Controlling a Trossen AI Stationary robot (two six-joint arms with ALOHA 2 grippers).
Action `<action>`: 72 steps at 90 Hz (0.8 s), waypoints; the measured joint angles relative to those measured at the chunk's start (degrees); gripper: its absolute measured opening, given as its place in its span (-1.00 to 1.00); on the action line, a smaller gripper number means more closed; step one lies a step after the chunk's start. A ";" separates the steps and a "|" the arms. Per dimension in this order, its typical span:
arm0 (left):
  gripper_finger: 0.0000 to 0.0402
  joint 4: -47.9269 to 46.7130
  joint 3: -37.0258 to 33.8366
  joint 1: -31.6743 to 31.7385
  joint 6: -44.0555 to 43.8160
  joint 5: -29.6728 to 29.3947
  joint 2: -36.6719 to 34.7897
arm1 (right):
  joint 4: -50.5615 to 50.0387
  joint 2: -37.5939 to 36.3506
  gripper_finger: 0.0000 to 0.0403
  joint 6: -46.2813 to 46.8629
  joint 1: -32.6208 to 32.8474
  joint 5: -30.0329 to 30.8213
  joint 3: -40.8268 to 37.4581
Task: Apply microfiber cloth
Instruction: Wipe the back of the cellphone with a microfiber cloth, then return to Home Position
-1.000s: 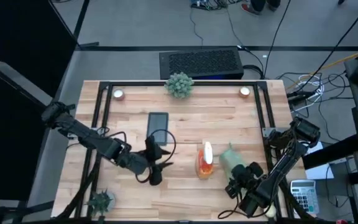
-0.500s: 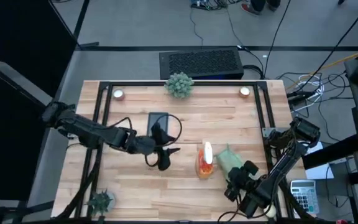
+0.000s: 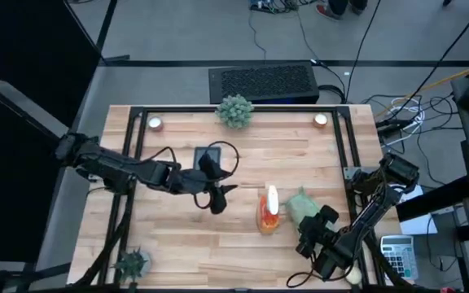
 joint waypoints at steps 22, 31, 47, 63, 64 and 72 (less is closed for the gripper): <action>-0.09 0.43 0.01 1.41 0.00 2.08 0.00 | -0.13 -6.66 0.05 -9.23 -2.39 4.39 -0.53; -0.09 0.37 0.01 1.65 0.11 3.08 0.00 | 0.39 -9.62 0.05 -14.75 -4.19 4.92 -1.52; -0.09 0.26 0.01 2.44 1.38 3.08 -0.29 | 1.27 -15.39 0.05 -25.64 -8.00 5.97 -2.53; -0.09 -0.03 0.00 3.22 1.54 3.19 -0.40 | 4.97 -21.99 0.05 -32.97 -13.19 7.98 -7.21; -0.09 -0.03 0.00 3.23 1.59 3.33 -0.39 | 5.58 -22.44 0.05 -33.49 -13.47 7.98 -7.63; -0.09 0.15 0.01 3.58 2.16 4.26 -0.40 | 12.61 -26.34 0.05 -38.89 -15.84 7.91 -11.45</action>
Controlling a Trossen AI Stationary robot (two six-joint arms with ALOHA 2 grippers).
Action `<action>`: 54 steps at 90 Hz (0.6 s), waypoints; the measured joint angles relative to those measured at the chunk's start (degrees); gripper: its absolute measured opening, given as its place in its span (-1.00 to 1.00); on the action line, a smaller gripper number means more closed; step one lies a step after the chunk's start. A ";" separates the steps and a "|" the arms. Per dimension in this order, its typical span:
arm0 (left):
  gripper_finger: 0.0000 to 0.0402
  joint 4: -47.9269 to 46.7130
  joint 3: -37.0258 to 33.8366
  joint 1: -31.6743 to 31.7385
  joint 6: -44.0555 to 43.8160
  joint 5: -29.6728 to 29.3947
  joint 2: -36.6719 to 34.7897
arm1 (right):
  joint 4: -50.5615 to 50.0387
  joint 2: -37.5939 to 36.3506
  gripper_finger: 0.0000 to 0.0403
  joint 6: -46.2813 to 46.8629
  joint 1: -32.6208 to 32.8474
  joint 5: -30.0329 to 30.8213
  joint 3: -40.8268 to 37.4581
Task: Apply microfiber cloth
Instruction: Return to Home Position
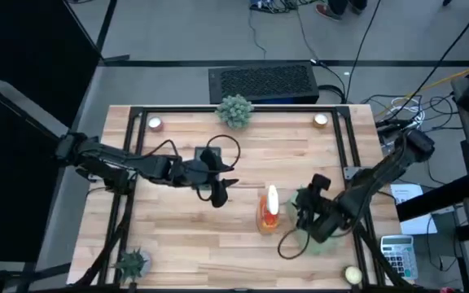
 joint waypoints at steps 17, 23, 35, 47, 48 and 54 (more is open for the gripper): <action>-0.14 -0.04 0.00 0.54 0.89 1.01 0.01 | 18.36 -8.31 0.02 -13.86 -4.71 -3.68 -7.79; -0.21 -0.10 -0.01 0.66 1.38 1.61 0.01 | 23.55 -10.97 -0.05 -18.22 -6.87 -6.76 -10.30; -0.44 -0.04 0.00 0.80 3.61 1.65 0.01 | 28.83 -15.91 -0.24 -24.47 -11.18 -14.66 -13.80; -0.71 -0.09 0.00 0.80 4.74 1.67 0.01 | 29.26 -21.06 -0.47 -26.89 -13.18 -17.85 -15.45; -0.73 -0.08 0.00 0.80 4.98 1.67 0.01 | 29.26 -21.46 -0.50 -27.03 -13.21 -17.98 -15.59; -0.87 -0.09 0.00 0.80 5.93 1.73 0.01 | 29.76 -23.92 -0.63 -28.01 -13.36 -18.13 -16.68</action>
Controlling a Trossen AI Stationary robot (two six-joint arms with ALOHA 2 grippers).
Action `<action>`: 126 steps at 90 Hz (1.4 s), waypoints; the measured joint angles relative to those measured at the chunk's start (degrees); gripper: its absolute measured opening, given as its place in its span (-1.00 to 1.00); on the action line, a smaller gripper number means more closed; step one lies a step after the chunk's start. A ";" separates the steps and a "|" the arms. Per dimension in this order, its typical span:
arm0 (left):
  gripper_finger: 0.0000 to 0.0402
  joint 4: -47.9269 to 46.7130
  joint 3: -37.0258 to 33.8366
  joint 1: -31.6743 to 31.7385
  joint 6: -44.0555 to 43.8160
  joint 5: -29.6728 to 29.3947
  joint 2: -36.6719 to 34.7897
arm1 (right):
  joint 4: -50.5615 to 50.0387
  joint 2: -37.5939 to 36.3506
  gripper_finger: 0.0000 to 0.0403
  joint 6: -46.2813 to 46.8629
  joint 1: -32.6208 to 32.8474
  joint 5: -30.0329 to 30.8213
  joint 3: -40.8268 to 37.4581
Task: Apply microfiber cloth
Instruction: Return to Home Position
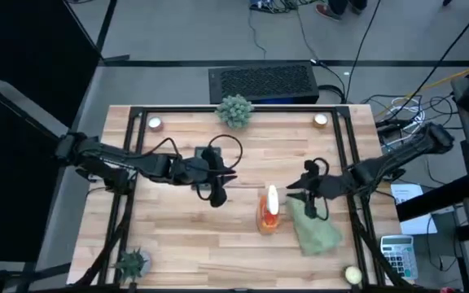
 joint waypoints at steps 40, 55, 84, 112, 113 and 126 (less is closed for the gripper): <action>-1.00 0.19 -0.01 0.33 5.90 0.05 -0.42 | 17.43 -13.37 -0.99 -5.86 0.04 -0.18 -13.12; -1.00 0.04 0.00 0.33 6.39 0.04 -0.42 | 14.29 -14.60 -0.98 -12.08 0.06 -0.13 -14.85; -1.00 0.40 0.00 0.28 5.37 0.04 -0.42 | 15.50 -21.42 -0.98 -12.49 -0.77 -1.87 -12.24; -1.00 0.03 0.00 0.26 5.75 0.04 -0.42 | 10.63 -31.59 -0.98 -18.03 -7.77 -8.79 -12.24; -1.00 0.03 0.00 0.25 5.76 0.03 -0.42 | 10.63 -31.79 -0.98 -18.29 -7.97 -9.26 -12.24; -1.00 0.80 -0.31 0.24 7.31 2.44 -0.42 | 13.33 -33.44 -0.98 -19.62 -9.85 -13.44 -14.23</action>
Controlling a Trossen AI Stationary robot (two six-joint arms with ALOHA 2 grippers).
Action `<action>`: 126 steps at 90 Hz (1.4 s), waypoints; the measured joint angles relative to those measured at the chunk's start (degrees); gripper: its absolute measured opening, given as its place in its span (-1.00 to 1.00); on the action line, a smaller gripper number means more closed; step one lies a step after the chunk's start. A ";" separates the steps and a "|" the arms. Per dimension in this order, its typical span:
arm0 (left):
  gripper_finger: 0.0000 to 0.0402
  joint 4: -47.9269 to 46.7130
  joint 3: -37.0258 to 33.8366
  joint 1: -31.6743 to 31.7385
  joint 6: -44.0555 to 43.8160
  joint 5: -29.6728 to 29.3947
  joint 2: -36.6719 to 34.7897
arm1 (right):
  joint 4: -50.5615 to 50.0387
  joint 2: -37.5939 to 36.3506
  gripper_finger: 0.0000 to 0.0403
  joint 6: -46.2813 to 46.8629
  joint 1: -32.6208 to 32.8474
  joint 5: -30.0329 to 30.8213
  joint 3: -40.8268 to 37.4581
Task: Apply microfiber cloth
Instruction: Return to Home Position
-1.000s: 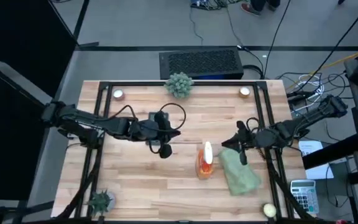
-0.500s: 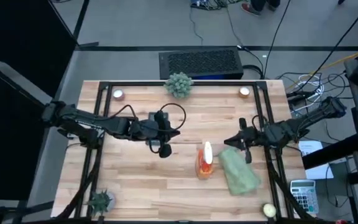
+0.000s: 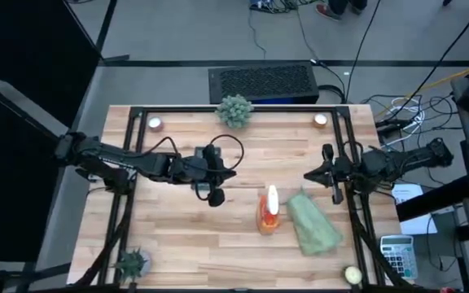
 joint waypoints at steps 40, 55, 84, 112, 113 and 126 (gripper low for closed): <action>-1.00 15.54 -8.09 0.93 3.18 9.49 -2.27 | 18.89 -5.35 -0.98 1.13 -0.08 -1.83 -17.34; -1.00 17.81 -14.44 1.01 2.51 9.51 -7.84 | 16.90 -7.35 -0.98 1.37 -0.08 -1.80 -17.23; -1.00 19.25 -25.76 1.01 -0.19 9.67 -23.58 | 6.64 -13.11 -0.98 2.36 -1.30 -1.29 -17.21; -1.00 20.78 -32.69 1.01 -2.06 12.64 -29.68 | 4.78 -15.26 -0.98 2.99 -1.43 -6.68 -17.22; -1.00 20.78 -32.97 1.01 -2.08 12.64 -29.84 | 4.80 -15.26 -0.98 2.99 -1.42 -6.46 -17.22; -1.00 25.54 -37.95 1.08 -3.61 12.86 -33.32 | 5.02 -15.15 -0.98 1.63 -1.43 -5.80 -17.22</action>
